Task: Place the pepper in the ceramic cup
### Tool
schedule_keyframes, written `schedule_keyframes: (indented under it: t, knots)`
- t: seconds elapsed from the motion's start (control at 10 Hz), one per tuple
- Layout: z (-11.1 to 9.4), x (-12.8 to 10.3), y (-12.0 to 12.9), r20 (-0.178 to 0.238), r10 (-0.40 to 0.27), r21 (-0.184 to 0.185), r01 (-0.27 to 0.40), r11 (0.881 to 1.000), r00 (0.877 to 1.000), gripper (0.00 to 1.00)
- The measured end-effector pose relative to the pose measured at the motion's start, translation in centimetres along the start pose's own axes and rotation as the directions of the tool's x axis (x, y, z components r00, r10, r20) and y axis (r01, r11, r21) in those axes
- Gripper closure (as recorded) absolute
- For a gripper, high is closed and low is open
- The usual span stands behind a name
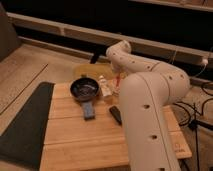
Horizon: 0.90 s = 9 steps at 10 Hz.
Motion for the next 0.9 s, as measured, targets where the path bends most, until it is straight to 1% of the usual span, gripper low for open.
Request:
schedule_keyframes:
  t: [0.1, 0.3, 0.4, 0.9]
  knots:
    - [0.00, 0.05, 0.06, -0.004, -0.001, -0.002, 0.001, 1.000, 1.000, 0.52]
    - [-0.11, 0.03, 0.18, -0.006, -0.004, -0.004, 0.004, 1.000, 1.000, 0.32]
    - [-0.28, -0.06, 0.27, -0.005, -0.006, -0.004, 0.006, 1.000, 1.000, 0.26]
    - [-0.71, -0.20, 0.36, -0.004, -0.005, -0.011, 0.005, 1.000, 1.000, 0.25]
